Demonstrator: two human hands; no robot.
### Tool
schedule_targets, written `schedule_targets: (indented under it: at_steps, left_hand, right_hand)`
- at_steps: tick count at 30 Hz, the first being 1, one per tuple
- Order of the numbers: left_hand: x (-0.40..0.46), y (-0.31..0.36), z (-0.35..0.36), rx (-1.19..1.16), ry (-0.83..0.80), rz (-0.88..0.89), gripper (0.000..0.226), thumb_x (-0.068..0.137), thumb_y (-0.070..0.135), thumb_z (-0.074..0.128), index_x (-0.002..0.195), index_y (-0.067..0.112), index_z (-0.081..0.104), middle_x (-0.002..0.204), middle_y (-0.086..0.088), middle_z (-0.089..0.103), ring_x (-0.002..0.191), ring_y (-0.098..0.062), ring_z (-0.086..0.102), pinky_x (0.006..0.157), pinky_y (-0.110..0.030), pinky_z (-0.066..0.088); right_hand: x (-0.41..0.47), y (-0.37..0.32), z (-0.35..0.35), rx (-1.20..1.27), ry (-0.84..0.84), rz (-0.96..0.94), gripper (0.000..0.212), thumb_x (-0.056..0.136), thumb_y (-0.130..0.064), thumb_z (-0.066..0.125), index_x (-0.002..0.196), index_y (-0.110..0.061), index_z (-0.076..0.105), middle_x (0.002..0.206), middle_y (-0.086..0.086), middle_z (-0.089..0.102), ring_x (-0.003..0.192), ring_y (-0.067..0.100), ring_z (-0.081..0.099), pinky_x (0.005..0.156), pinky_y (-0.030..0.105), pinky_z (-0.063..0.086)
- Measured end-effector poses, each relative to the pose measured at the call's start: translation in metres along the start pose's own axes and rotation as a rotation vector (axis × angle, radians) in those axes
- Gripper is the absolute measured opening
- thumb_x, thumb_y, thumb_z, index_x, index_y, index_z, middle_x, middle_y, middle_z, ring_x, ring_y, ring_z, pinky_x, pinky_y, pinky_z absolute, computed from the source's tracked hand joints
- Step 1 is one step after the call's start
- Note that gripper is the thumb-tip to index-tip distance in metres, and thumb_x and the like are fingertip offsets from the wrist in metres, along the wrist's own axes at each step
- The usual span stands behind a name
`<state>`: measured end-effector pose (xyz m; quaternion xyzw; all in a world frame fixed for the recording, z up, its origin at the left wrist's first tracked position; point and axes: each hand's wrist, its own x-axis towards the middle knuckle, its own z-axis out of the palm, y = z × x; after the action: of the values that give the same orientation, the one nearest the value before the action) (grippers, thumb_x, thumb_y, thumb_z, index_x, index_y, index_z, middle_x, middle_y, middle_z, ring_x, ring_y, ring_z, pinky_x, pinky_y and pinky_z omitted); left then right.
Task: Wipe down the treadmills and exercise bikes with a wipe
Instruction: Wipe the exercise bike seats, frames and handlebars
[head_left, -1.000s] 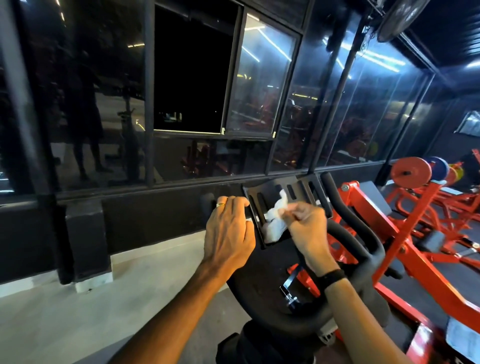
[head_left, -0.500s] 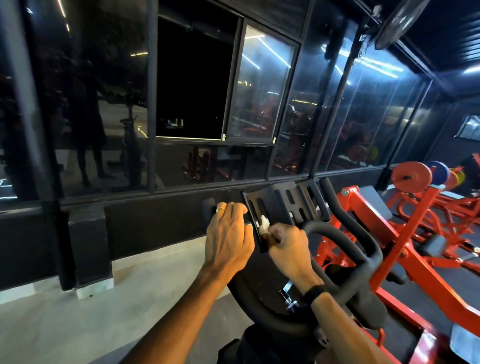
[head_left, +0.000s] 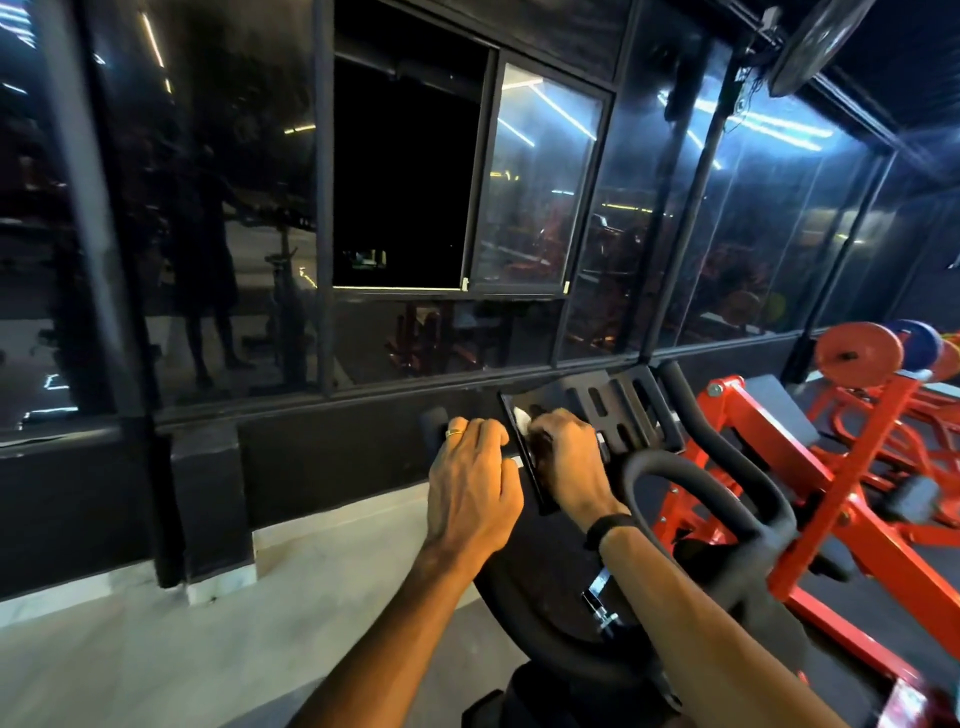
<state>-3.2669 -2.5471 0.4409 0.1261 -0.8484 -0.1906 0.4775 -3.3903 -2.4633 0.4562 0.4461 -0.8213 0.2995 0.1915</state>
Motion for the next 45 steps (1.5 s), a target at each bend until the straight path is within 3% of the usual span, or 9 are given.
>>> schedule_targets:
  at_steps: [4, 8, 14, 19, 26, 31, 37, 41, 45]
  left_hand:
    - [0.0, 0.0, 0.003, 0.002, 0.022, 0.007, 0.022, 0.084, 0.019, 0.032, 0.085, 0.014, 0.054, 0.078, -0.002, 0.054, 0.081, -0.02, 0.049, 0.065, -0.034, 0.044]
    - [-0.001, 0.0, 0.002, 0.005, 0.025, 0.005, 0.023, 0.084, 0.019, 0.032, 0.084, 0.014, 0.054, 0.078, -0.002, 0.055, 0.08, -0.019, 0.049, 0.064, -0.033, 0.044]
    - [0.0, -0.001, 0.003, 0.004, 0.033, -0.029, 0.027, 0.084, 0.02, 0.031, 0.084, 0.013, 0.057, 0.078, -0.002, 0.056, 0.08, -0.018, 0.051, 0.063, -0.031, 0.045]
    - [-0.001, -0.001, 0.002, -0.012, 0.022, -0.028, 0.025, 0.085, 0.019, 0.031, 0.084, 0.014, 0.056, 0.078, -0.003, 0.055, 0.081, -0.02, 0.05, 0.064, -0.032, 0.044]
    - [-0.002, 0.002, 0.003, 0.022, 0.04, 0.006, 0.021, 0.085, 0.02, 0.032, 0.08, 0.017, 0.052, 0.073, 0.0, 0.052, 0.076, -0.017, 0.047, 0.065, -0.035, 0.046]
    - [-0.006, 0.005, -0.002, 0.042, 0.046, 0.035, 0.023, 0.086, 0.02, 0.031, 0.077, 0.016, 0.053, 0.069, -0.001, 0.051, 0.074, -0.02, 0.05, 0.07, -0.04, 0.051]
    - [-0.007, 0.004, -0.002, 0.045, 0.018, 0.029, 0.018, 0.087, 0.016, 0.037, 0.079, 0.016, 0.054, 0.07, -0.001, 0.052, 0.078, -0.021, 0.053, 0.068, -0.036, 0.049]
    - [-0.007, 0.002, 0.0, 0.082, -0.013, 0.013, 0.011, 0.082, 0.004, 0.059, 0.078, 0.014, 0.057, 0.072, -0.002, 0.056, 0.087, -0.028, 0.059, 0.065, -0.031, 0.047]
    - [-0.005, 0.004, 0.0, 0.092, -0.02, -0.002, 0.016, 0.079, 0.0, 0.064, 0.075, 0.013, 0.056, 0.071, -0.002, 0.058, 0.086, -0.026, 0.058, 0.064, -0.032, 0.048]
  right_hand:
    - [-0.018, 0.014, -0.015, -0.097, -0.146, -0.055, 0.018, 0.08, 0.007, 0.069, 0.094, -0.003, 0.071, 0.091, 0.002, 0.061, 0.084, 0.017, 0.058, 0.069, 0.018, 0.034]
    - [-0.011, 0.019, -0.018, -0.214, -0.262, 0.017, 0.014, 0.08, -0.004, 0.07, 0.094, -0.009, 0.071, 0.1, 0.01, 0.068, 0.095, 0.029, 0.066, 0.07, 0.026, 0.041]
    - [0.016, -0.008, -0.019, 0.207, 0.213, 0.154, 0.033, 0.077, 0.012, 0.068, 0.078, -0.021, 0.063, 0.081, 0.002, 0.062, 0.076, 0.017, 0.058, 0.065, 0.02, 0.041]
    - [0.006, -0.015, -0.005, 0.376, 0.064, 0.031, 0.036, 0.082, 0.016, 0.061, 0.083, -0.02, 0.059, 0.082, -0.009, 0.063, 0.078, -0.005, 0.061, 0.069, 0.009, 0.042]
    - [-0.025, 0.008, -0.025, 0.279, -0.182, -0.13, 0.038, 0.068, 0.013, 0.059, 0.072, -0.025, 0.056, 0.076, -0.012, 0.059, 0.074, 0.003, 0.059, 0.067, 0.017, 0.044]
    - [-0.034, 0.008, -0.03, 0.151, -0.318, -0.218, 0.043, 0.065, 0.011, 0.061, 0.064, -0.03, 0.049, 0.074, -0.018, 0.048, 0.07, -0.004, 0.055, 0.062, 0.008, 0.036]
    - [-0.032, 0.014, -0.034, 0.165, -0.392, -0.168, 0.043, 0.069, 0.015, 0.06, 0.058, -0.027, 0.055, 0.072, -0.005, 0.065, 0.079, 0.005, 0.062, 0.071, 0.017, 0.046]
    - [-0.024, 0.013, -0.034, 0.327, -0.217, -0.008, 0.048, 0.072, 0.011, 0.07, 0.059, -0.034, 0.06, 0.07, -0.004, 0.07, 0.073, 0.003, 0.068, 0.07, 0.025, 0.054]
    - [-0.001, 0.007, -0.047, 0.281, 0.179, 0.25, 0.021, 0.081, 0.007, 0.063, 0.072, -0.011, 0.069, 0.069, -0.006, 0.065, 0.062, -0.004, 0.058, 0.059, 0.004, 0.041]
